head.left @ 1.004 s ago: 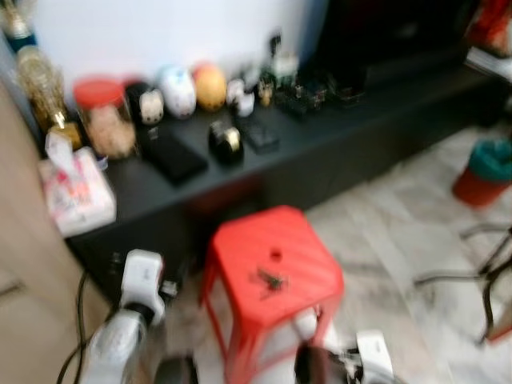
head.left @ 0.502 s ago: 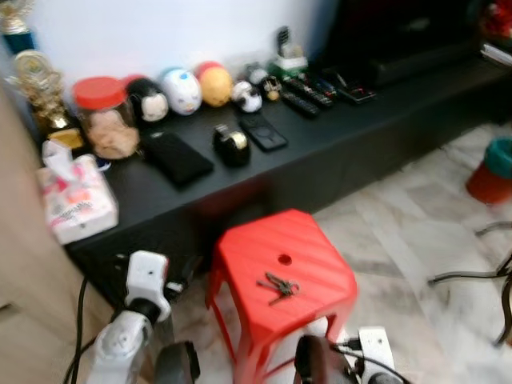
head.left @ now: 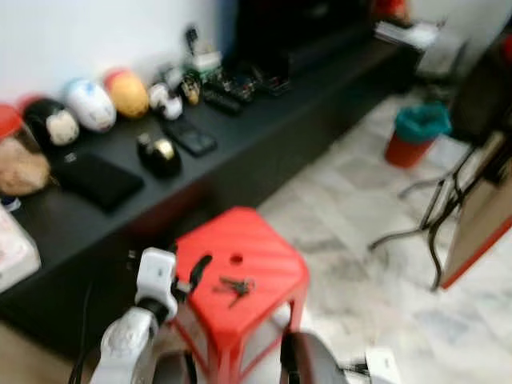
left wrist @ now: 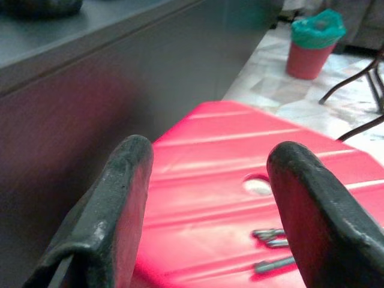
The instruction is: Hang keys on a hook
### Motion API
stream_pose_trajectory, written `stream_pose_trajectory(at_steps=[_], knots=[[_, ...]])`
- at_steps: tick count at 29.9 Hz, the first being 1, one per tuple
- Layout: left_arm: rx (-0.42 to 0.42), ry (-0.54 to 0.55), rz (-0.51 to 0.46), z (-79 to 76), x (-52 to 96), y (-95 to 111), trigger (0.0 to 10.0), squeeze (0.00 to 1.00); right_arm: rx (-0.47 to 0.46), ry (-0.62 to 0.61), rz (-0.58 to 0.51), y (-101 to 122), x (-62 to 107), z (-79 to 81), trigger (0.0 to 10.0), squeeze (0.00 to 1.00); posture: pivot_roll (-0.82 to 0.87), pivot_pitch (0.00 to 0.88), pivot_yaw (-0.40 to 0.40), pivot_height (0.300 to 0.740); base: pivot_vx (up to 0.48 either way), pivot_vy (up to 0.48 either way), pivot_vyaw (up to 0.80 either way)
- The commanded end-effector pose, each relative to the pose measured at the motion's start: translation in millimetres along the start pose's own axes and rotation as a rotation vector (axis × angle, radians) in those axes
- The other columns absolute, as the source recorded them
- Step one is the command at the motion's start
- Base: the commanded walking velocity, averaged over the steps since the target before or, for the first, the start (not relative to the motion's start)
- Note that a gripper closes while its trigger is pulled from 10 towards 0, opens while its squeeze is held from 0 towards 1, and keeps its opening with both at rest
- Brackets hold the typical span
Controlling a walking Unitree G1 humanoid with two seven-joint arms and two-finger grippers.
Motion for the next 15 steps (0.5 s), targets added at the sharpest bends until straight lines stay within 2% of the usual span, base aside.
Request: stream_pose_trajectory(at_steps=[1, 3, 8, 12, 14, 15], knots=[[0.025, 0.038, 0.060, 5.3, 5.4, -15, 10.0, 0.00, 0.003, 0.013, -0.022, 7, -0.3, 2.9, 10.0, 0.00, 0.06, 0.054, -0.093, 0.567, 0.000, 0.000, 0.00], [0.028, 0.060, 0.104, 8.4, 10.1, -25, 10.0, 0.00, 0.002, 0.013, -0.025, 7, -0.3, 2.6, 10.0, 0.00, 0.07, 0.055, -0.094, 0.567, 0.000, 0.000, 0.00], [-0.034, 0.124, 0.252, 20.3, 24.1, -54, 10.0, 0.00, 0.005, 0.021, -0.059, 16, -0.4, 2.2, 10.0, 0.00, 0.06, 0.056, -0.095, 0.567, 0.000, 0.000, 0.00], [-0.033, 0.193, 0.326, 29.1, 32.1, -70, 10.0, 0.00, -0.006, 0.024, -0.107, 29, -0.3, 0.7, 10.0, 0.00, 0.06, 0.055, -0.096, 0.567, 0.000, 0.000, 0.00], [-0.033, 0.200, 0.392, 28.8, 37.9, -85, 10.0, 0.00, -0.006, 0.028, -0.139, 39, 0.0, -0.4, 10.0, 0.00, 0.06, 0.053, -0.100, 0.567, 0.000, 0.000, 0.00], [-0.033, 0.200, 0.392, 28.8, 37.9, -85, 10.0, 0.00, -0.006, 0.028, -0.139, 39, 0.0, -0.4, 10.0, 0.00, 0.06, 0.053, -0.100, 0.567, 0.000, 0.000, 0.00]])
Point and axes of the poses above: a point about 5 cm out from each wrist's last joint towards the gripper, its own x axis pointing back from the gripper into the wrist, its own y axis along the axis of the wrist's last joint, z = x × y, the point moved 4 cm from there along -x, pointing out of the wrist towards the gripper, and after that the axes turned 4 degrees about -x, right-handed, at the moved point
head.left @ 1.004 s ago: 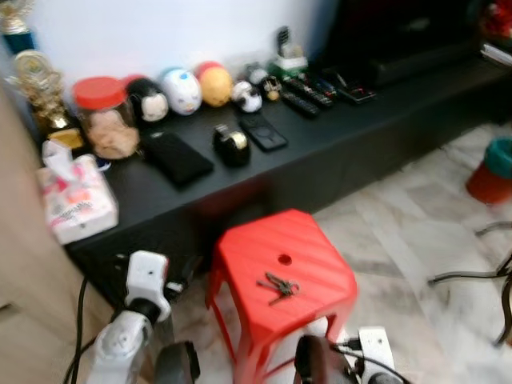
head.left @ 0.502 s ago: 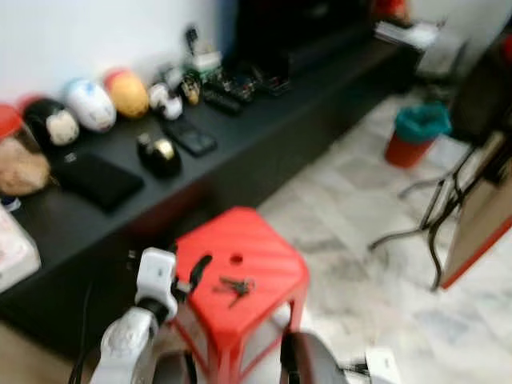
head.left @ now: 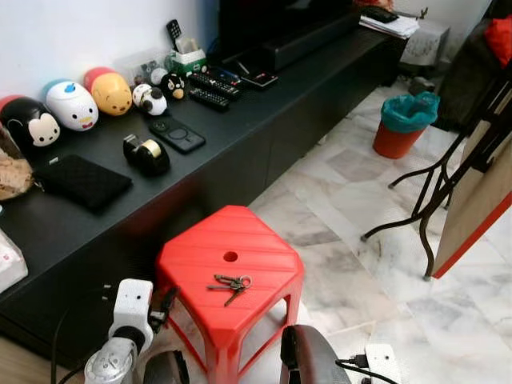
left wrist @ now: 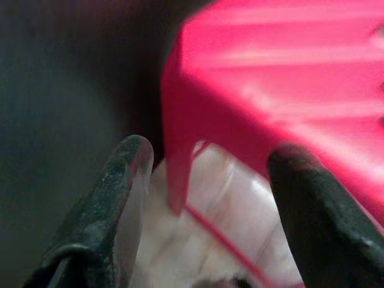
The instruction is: Hang keys on a hook
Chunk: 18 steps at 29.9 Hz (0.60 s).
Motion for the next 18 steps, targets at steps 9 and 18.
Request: stream_pose_trajectory(at_steps=[9, 18], knots=[[-0.120, -0.021, 0.252, -6.7, 9.3, -60, 10.0, 0.00, 0.021, 0.006, -0.105, 21, 0.2, -5.6, 10.0, 0.00, 0.05, 0.050, -0.111, 0.567, 0.000, 0.000, 0.00], [-0.126, -0.011, 0.368, -3.4, 13.9, -91, 10.0, 0.00, -0.008, -0.084, -0.304, 50, 7.2, -23.9, 10.0, 0.00, 0.04, 0.047, -0.110, 0.567, 0.000, 0.000, 0.00]])
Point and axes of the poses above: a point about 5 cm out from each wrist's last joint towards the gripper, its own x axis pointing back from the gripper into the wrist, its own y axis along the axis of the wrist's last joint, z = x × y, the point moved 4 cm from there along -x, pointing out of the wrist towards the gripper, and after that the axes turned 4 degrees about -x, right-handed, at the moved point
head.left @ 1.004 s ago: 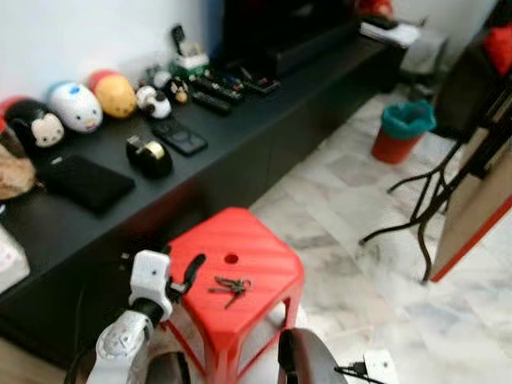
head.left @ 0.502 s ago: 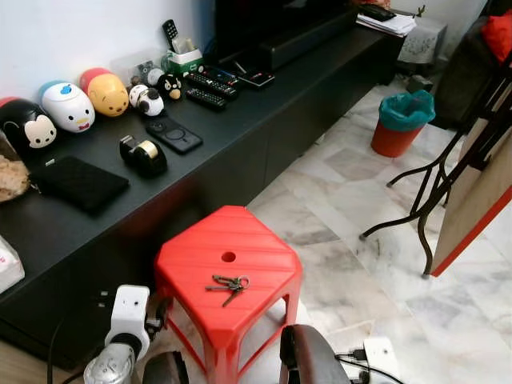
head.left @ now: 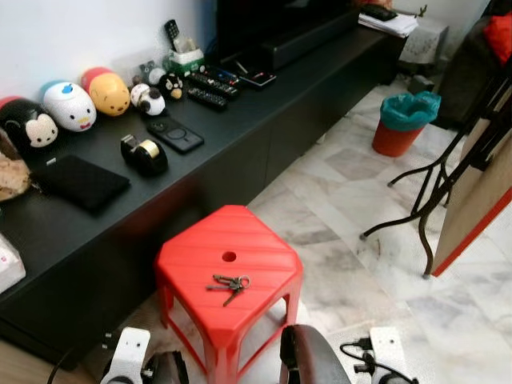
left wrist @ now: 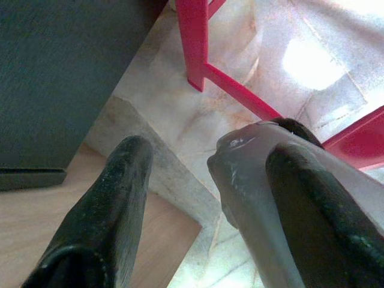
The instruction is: Hang keys on a hook
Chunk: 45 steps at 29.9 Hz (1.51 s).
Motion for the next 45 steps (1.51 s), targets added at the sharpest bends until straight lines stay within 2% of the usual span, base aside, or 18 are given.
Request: stream_pose_trajectory(at_steps=[1, 3, 6, 9, 11, 16, 21, 22, 23, 24, 25, 28, 33, 34, 35, 37, 41, 45], knots=[[-0.004, -0.006, 0.017, -1.7, 0.5, -6, 10.0, 0.00, -0.001, -0.029, -0.059, 13, -1.2, -7.7, 10.0, 0.00, 0.04, 0.047, -0.110, 0.567, 0.000, 0.000, 0.00], [0.000, -0.009, 0.030, -2.7, -0.8, -10, 10.0, 0.00, -0.001, -0.018, -0.184, 42, -2.3, -5.6, 10.0, 0.00, 0.03, 0.045, -0.111, 0.567, 0.000, 0.000, 0.00], [0.003, -0.010, 0.031, -4.3, -2.1, -10, 10.0, 0.00, -0.056, 0.040, -0.366, 85, 1.2, 5.1, 10.0, 0.00, 0.03, 0.045, -0.114, 0.567, 0.000, 0.000, 0.00], [0.007, -0.010, 0.028, -5.2, -2.7, -10, 10.0, 0.00, -0.078, 0.085, -0.439, 105, 4.4, 13.0, 10.0, 0.00, 0.03, 0.045, -0.115, 0.567, 0.000, 0.000, 0.00], [0.013, -0.013, 0.024, -6.7, -3.3, -10, 10.0, 0.00, -0.107, 0.177, -0.531, 133, 10.5, 28.3, 10.0, 0.00, 0.03, 0.045, -0.115, 0.567, 0.000, 0.000, 0.00], [0.016, -0.015, 0.016, -8.0, -4.5, -9, 10.0, 0.00, -0.113, 0.331, -0.587, 165, 15.4, 53.7, 10.0, 0.00, 0.03, 0.049, -0.113, 0.567, 0.000, 0.000, 0.00], [0.023, -0.013, 0.001, -8.1, -5.6, -6, 10.0, 0.00, -0.101, 0.455, -0.481, 173, 6.9, 78.0, 10.0, 0.00, 0.04, 0.053, -0.112, 0.567, 0.000, 0.000, 0.00], [0.025, -0.012, -0.002, -8.0, -5.9, -5, 10.0, 0.00, -0.073, 0.474, -0.464, 174, 6.0, 83.7, 10.0, 0.32, 0.04, 0.057, -0.111, 0.567, 0.000, 0.000, 0.00], [0.026, -0.012, -0.006, -7.9, -6.1, -5, 10.0, 0.00, -0.045, 0.498, -0.431, 173, 4.4, 91.0, 10.0, 1.00, 0.04, 0.058, -0.110, 0.567, 0.000, 0.000, 0.00], [0.026, -0.012, -0.007, -7.9, -6.2, -4, 10.0, 0.00, -0.003, 0.505, -0.404, 171, 3.1, 95.5, 10.0, 1.00, 0.04, 0.059, -0.110, 0.567, 0.000, 0.000, 0.00], [0.026, -0.012, -0.007, -7.9, -6.2, -4, 10.0, 0.00, -0.003, 0.505, -0.404, 171, 3.1, 95.5, 10.0, 1.00, 0.04, 0.059, -0.110, 0.567, 0.000, 0.000, 0.00], [0.025, -0.013, -0.013, -7.9, -5.9, -5, 10.0, 0.00, 0.181, 0.561, -0.398, 178, 6.1, 115.6, 10.0, 1.00, 0.05, 0.065, -0.111, 0.567, 0.000, 0.000, 0.00], [0.028, -0.014, -0.019, -9.0, -4.7, -6, 10.0, 0.00, 0.243, 0.609, -0.395, 187, 9.9, 130.5, 10.0, 1.00, 0.06, 0.075, -0.114, 0.567, 0.000, 0.000, 0.00], [0.029, -0.014, -0.021, -9.6, -4.2, -7, 10.0, 0.00, 0.294, 0.605, -0.385, 187, 9.5, 133.4, 10.0, 1.00, 0.07, 0.080, -0.116, 0.567, 0.000, 0.000, 0.00], [0.030, -0.015, -0.023, -10.6, -3.5, -7, 10.0, 0.00, 0.386, 0.590, -0.387, 186, 9.1, 135.3, 10.0, 1.00, 0.07, 0.088, -0.117, 0.567, 0.000, 0.000, 0.00], [0.030, -0.015, -0.029, -11.5, -2.7, -8, 10.0, 0.00, 0.460, 0.604, -0.391, 185, 10.7, 140.4, 10.0, 1.00, 0.08, 0.094, -0.119, 0.567, 0.000, 0.000, 0.00], [0.029, -0.016, -0.060, -12.9, 1.0, -6, 10.0, 0.00, 0.504, 0.683, -0.409, 189, 18.1, 155.2, 10.0, 1.00, 0.09, 0.124, -0.129, 0.567, 0.000, 0.000, 0.00], [0.036, 0.000, -0.102, -8.9, 4.4, -1, 10.0, 0.00, 0.544, 0.726, -0.416, 189, 22.2, 163.4, 10.0, 1.00, 0.10, 0.145, -0.135, 0.567, 0.000, 0.000, 0.00]])
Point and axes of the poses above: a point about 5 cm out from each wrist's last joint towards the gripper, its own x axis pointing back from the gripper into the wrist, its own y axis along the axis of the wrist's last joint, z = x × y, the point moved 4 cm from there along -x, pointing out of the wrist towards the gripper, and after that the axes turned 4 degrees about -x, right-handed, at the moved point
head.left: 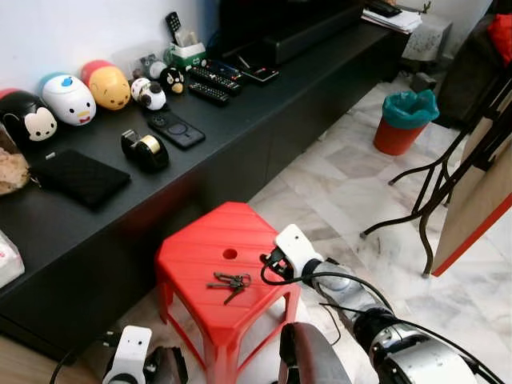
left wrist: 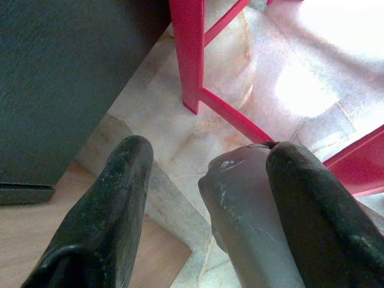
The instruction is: Hang keys on a hook
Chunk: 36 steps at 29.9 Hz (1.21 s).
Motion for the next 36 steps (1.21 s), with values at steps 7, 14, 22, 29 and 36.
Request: stream_pose_trajectory(at_steps=[7, 14, 22, 29, 36], knots=[[0.026, -0.010, -0.057, -8.6, 9.4, 6, 10.0, 0.00, -0.042, -0.001, 0.002, 2, -2.6, 1.9, 10.0, 1.00, 0.11, 0.178, -0.136, 0.567, 0.000, 0.000, 0.00], [0.031, -0.017, -0.112, -11.1, 15.7, 20, 10.0, 0.00, -0.018, 0.143, 0.066, -14, -0.8, 22.0, 10.0, 0.00, 0.12, 0.193, -0.138, 0.567, 0.000, 0.000, 0.00], [0.033, -0.014, -0.145, -11.5, 29.5, 25, 10.0, 0.00, -0.047, 0.168, 0.015, -4, 0.5, 16.9, 10.0, 0.00, 0.15, 0.219, -0.148, 0.567, 0.000, 0.000, 0.00], [0.021, -0.008, -0.188, -10.1, 46.4, 39, 10.0, 0.00, -0.061, 0.170, -0.008, 4, -0.4, 14.6, 10.0, 0.00, 0.17, 0.249, -0.156, 0.567, 0.000, 0.000, 0.00], [0.002, -0.023, -0.199, -13.7, 58.7, 42, 10.0, 0.00, -0.074, 0.171, -0.003, 0, -0.1, 16.6, 10.0, 0.00, 0.18, 0.273, -0.156, 0.567, 0.000, 0.000, 0.00]])
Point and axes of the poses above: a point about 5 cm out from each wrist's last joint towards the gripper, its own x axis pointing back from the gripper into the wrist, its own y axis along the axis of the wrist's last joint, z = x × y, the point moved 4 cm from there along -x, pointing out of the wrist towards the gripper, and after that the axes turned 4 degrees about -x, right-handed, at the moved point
